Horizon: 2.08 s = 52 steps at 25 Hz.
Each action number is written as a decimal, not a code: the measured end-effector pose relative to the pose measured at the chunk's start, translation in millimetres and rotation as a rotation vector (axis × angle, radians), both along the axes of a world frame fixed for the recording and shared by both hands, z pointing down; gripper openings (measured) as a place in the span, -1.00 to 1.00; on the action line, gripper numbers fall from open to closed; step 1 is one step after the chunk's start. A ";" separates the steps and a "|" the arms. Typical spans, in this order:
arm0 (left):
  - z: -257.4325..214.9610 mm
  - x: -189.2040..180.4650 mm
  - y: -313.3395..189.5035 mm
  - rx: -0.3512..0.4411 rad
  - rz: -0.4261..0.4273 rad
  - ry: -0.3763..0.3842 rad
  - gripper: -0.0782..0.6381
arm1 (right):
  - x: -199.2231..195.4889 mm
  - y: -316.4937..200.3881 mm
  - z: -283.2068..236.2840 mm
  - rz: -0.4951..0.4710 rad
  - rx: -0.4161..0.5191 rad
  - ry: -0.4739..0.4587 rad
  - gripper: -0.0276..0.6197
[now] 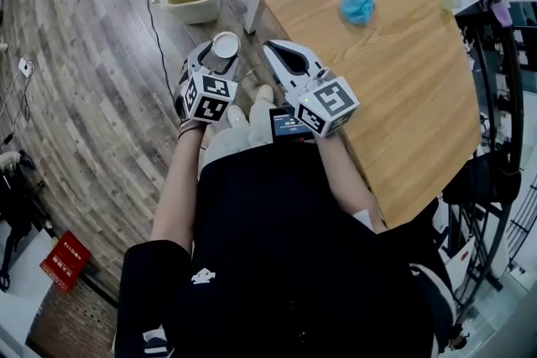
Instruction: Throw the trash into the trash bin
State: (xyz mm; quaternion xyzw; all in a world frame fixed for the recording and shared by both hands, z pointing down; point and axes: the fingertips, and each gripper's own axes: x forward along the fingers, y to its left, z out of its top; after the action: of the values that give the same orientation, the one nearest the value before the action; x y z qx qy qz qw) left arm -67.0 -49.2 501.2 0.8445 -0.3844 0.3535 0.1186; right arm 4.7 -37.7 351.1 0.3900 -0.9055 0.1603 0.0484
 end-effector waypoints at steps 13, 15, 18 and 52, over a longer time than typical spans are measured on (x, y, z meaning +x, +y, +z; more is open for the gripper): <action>28.6 -65.5 -140.2 -0.071 -0.162 -0.015 0.01 | -48.2 -185.0 39.1 -0.075 -0.067 -0.015 -0.92; 34.6 -75.8 -165.9 -0.083 -0.175 -0.023 0.01 | -61.2 -214.5 43.6 -0.128 -0.053 -0.025 -0.92; 45.8 -89.9 -194.8 -0.111 -0.206 -0.039 0.01 | -73.3 -249.7 59.3 -0.144 -0.095 -0.029 -0.92; 295.8 -159.0 -312.9 -0.309 -0.141 -0.008 0.01 | -182.5 -385.1 282.5 -0.190 -0.366 0.006 -0.92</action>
State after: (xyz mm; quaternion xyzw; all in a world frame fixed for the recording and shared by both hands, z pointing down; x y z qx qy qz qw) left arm -226.0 -362.1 797.0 0.7857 -0.3843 0.4025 0.2702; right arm -177.8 -422.8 633.7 0.2881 -0.8938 0.3155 0.1360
